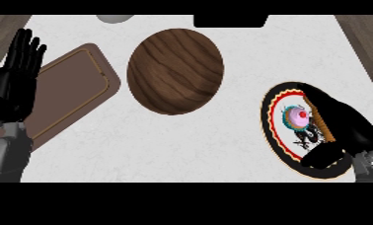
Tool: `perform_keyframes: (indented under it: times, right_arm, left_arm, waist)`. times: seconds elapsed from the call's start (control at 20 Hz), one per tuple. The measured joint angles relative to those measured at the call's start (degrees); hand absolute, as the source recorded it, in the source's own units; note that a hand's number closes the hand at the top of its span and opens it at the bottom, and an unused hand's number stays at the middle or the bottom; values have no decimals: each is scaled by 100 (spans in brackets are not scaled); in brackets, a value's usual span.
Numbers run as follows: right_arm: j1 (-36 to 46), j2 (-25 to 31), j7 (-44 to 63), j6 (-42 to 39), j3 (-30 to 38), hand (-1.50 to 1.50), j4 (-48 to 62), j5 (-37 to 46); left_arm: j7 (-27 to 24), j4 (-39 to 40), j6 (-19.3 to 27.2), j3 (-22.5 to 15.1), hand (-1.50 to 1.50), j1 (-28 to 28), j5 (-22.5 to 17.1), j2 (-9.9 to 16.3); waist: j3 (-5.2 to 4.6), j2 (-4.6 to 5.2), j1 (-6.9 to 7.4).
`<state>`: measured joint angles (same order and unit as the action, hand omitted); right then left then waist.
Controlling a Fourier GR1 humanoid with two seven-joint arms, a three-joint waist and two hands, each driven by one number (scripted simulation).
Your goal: Pick the cupcake from the plate and place it in the bowl
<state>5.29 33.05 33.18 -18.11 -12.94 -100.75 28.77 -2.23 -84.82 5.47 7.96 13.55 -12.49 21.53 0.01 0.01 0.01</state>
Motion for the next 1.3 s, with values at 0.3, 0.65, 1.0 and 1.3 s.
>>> perform_keyframes:
  times: [0.3, 0.65, 1.0, 1.3]
  right_arm:
    - [-14, -306, -391, -101, 182, -150, 448, 388]
    - [68, -639, -729, -172, 376, -150, 975, 829]
    - [301, -987, -873, -74, 573, -150, 1713, 1190]
    - [280, -1005, -1474, 288, 669, 150, 1982, 1547]
  left_arm:
    - [118, -82, -134, 165, 0, 18, 47, -27]
    - [219, -184, -133, 194, 0, 13, 234, -213]
    - [36, -19, -296, 320, 0, 25, 297, -277]
    - [111, 136, -322, 390, 0, 244, 346, -286]
  waist:
    - [-2, -2, 1]
    - [-1, -2, 0]
    - [-2, 1, 3]
    - [-2, 0, -5]
